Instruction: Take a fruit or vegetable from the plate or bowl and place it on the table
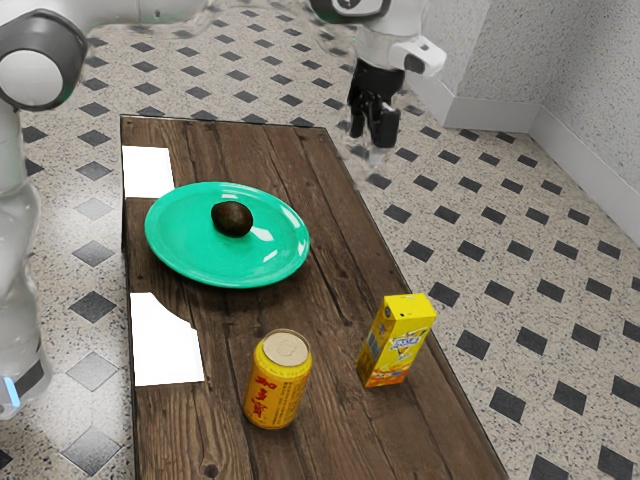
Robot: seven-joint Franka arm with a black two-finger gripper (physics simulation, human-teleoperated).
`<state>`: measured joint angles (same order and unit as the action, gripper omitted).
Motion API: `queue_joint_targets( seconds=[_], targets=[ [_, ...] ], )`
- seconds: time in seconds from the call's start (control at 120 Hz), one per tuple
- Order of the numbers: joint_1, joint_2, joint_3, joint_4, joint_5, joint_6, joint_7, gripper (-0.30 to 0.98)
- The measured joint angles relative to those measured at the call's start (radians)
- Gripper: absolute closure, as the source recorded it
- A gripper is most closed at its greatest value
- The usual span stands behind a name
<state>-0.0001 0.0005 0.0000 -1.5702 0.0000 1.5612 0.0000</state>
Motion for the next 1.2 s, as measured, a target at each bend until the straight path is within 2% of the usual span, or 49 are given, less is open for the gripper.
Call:
queue_joint_targets(
  seconds=[0.033, 0.083, 0.142, 0.2, 0.267, 0.325, 0.375, 0.442, 0.508, 0.6, 0.7, 0.792, 0.817, 0.833, 0.892, 0.942, 1.017, 1.2],
  targets=[
    [-0.116, -0.011, 0.117, 0.084, -0.027, -0.020, -0.014, 0.00],
    [-0.194, -0.021, 0.201, 0.144, -0.056, -0.043, -0.033, 0.01],
    [-0.197, -0.025, 0.237, 0.170, -0.078, -0.065, -0.053, 0.01],
    [-0.135, -0.028, 0.247, 0.188, -0.090, -0.081, -0.071, 0.01],
    [0.041, -0.056, 0.189, 0.379, -0.054, -0.124, -0.090, 0.02],
    [0.244, -0.061, 0.073, 0.447, -0.017, -0.135, -0.105, 0.01],
    [0.311, -0.025, -0.020, 0.465, 0.025, -0.138, -0.117, 0.01],
    [0.310, 0.095, -0.106, 0.455, 0.063, -0.141, -0.132, 0.02],
    [0.165, 0.226, -0.137, 0.448, 0.084, -0.143, -0.145, 0.01],
    [0.038, 0.288, -0.147, 0.440, 0.096, -0.148, -0.161, 0.02],
    [0.156, 0.341, -0.140, 0.415, 0.008, -0.179, -0.169, 0.02],
    [0.185, 0.345, -0.084, 0.405, -0.029, -0.239, -0.170, 0.02],
    [0.171, 0.319, -0.035, 0.346, -0.036, -0.249, -0.168, 0.02],
    [0.131, 0.271, 0.028, 0.241, -0.040, -0.238, -0.167, 0.02],
    [-0.077, 0.087, 0.294, -0.109, -0.055, -0.162, -0.163, 0.02],
    [-0.174, -0.069, 0.405, -0.337, -0.043, -0.064, -0.155, 0.02],
    [-0.207, -0.203, 0.461, -0.522, -0.013, 0.071, -0.144, 0.02],
    [-0.225, -0.270, 0.470, -0.611, 0.015, 0.198, -0.120, 0.02]
  ],
)
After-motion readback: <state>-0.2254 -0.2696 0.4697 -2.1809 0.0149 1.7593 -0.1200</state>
